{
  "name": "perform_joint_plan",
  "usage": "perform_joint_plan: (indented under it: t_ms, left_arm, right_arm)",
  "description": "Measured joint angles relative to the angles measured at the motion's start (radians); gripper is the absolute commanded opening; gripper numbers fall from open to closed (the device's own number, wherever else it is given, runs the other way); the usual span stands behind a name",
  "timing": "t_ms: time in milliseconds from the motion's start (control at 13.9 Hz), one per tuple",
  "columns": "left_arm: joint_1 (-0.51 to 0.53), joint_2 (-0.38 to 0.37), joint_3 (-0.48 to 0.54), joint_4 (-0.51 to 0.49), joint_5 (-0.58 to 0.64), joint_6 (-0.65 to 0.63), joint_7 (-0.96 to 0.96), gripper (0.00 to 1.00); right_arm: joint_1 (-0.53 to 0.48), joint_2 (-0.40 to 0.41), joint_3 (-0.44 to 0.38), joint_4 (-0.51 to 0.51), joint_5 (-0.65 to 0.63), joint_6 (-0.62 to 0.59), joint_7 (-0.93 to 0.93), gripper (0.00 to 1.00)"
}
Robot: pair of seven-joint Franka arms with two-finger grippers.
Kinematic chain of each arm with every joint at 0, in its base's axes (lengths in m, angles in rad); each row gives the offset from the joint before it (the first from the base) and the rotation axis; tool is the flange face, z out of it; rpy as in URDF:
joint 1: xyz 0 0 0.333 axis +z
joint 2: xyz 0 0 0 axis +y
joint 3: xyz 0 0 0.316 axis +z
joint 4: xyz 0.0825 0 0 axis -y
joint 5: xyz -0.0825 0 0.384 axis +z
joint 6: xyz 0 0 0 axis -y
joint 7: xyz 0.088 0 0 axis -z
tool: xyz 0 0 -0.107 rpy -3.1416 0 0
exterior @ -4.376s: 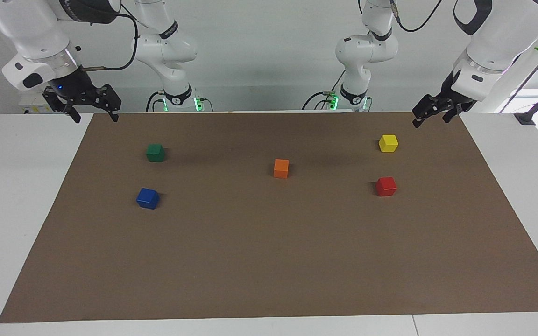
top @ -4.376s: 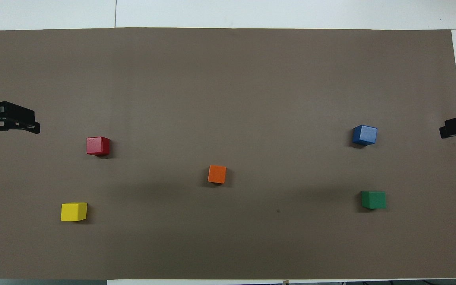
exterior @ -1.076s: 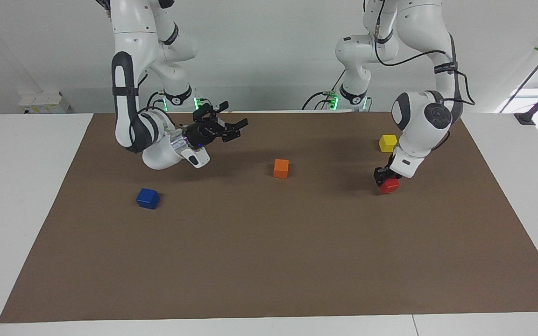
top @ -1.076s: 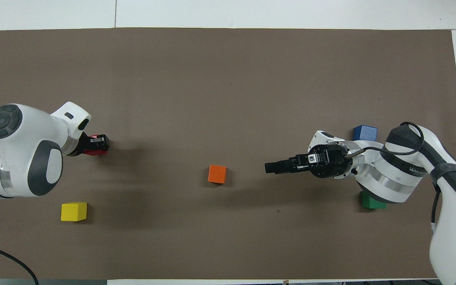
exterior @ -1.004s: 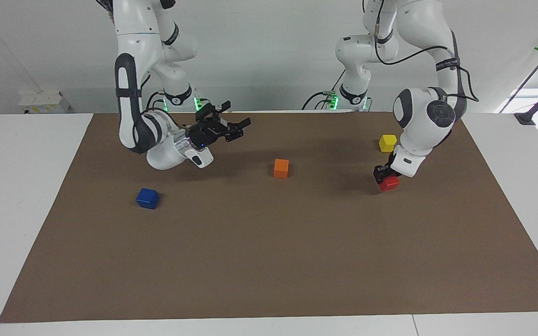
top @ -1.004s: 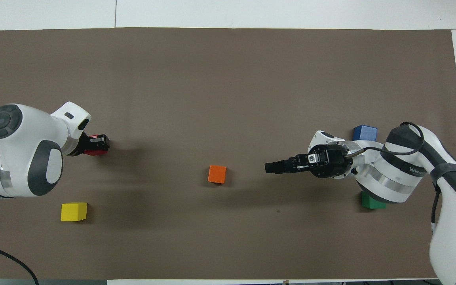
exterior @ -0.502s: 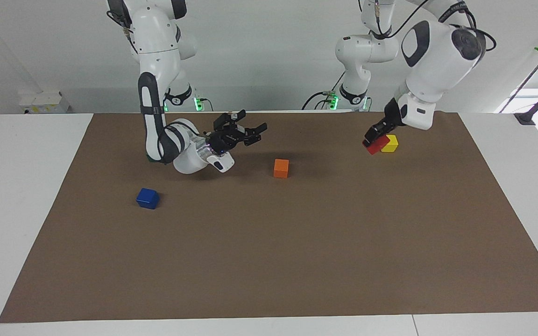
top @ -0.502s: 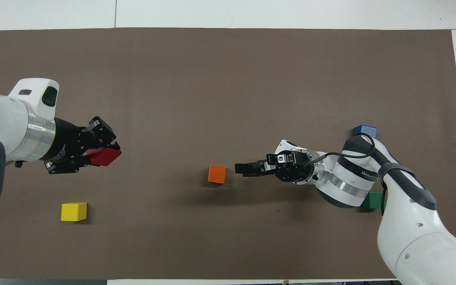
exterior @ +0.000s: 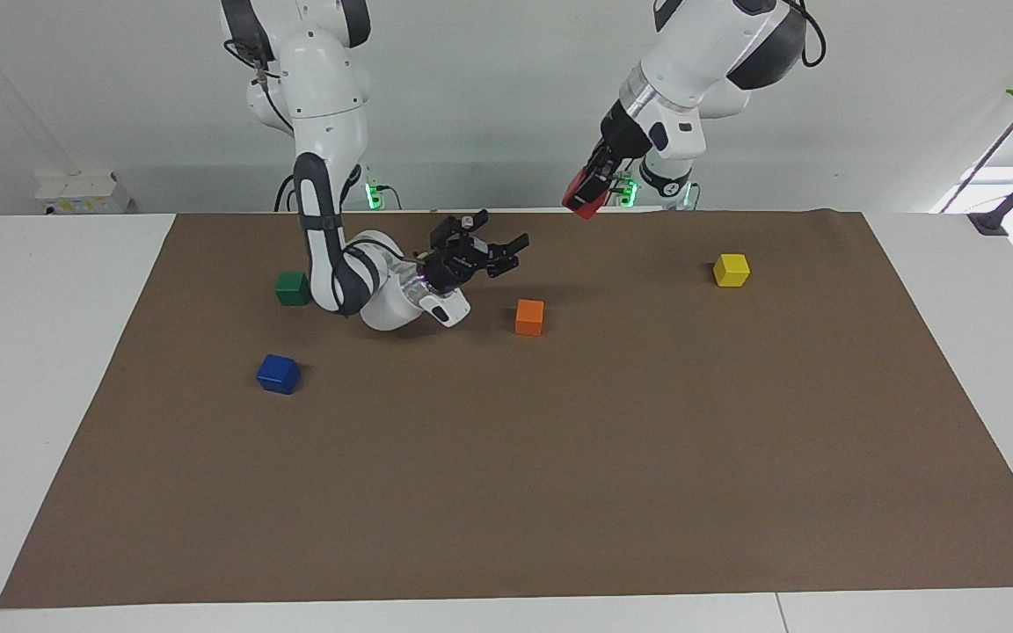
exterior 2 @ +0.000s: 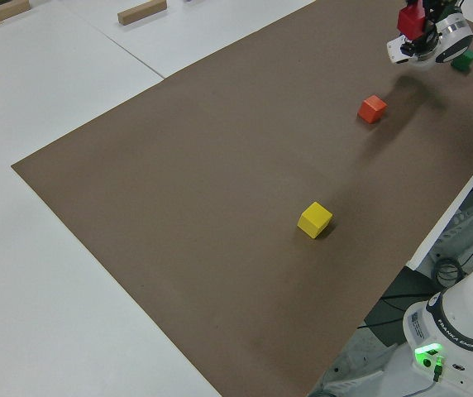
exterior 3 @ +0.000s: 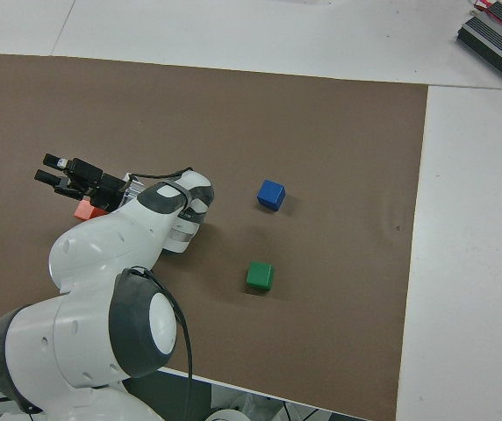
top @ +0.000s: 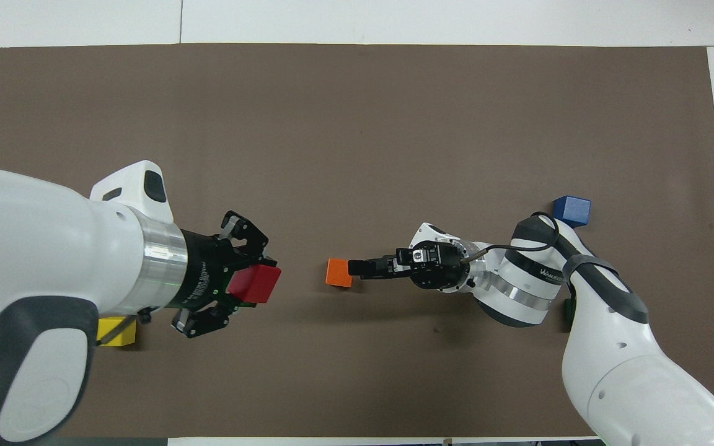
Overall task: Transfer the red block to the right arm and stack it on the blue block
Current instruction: 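Carry the red cube toward the right gripper while the right gripper approaches, then close the right gripper on the red cube held by the left gripper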
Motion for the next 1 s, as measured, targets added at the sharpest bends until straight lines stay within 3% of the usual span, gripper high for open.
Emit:
perform_joint_plan:
  t_ms: [215, 574, 1004]
  left_arm:
    - [0.0, 0.0, 0.002, -0.017, -0.08, 0.091, -0.108, 0.0]
    - [-0.027, -0.003, -0.004, -0.053, -0.089, 0.185, -0.347, 0.0]
    - [-0.118, -0.067, -0.009, -0.181, -0.089, 0.281, -0.402, 0.0]
  right_arm:
    - [0.03, 0.006, 0.0, 0.007, 0.015, -0.002, -0.029, 1.0]
    - [0.039, 0.008, 0.03, 0.012, 0.062, -0.01, -0.047, 1.0]
    - [0.072, 0.008, 0.055, 0.024, 0.105, -0.01, -0.08, 1.0]
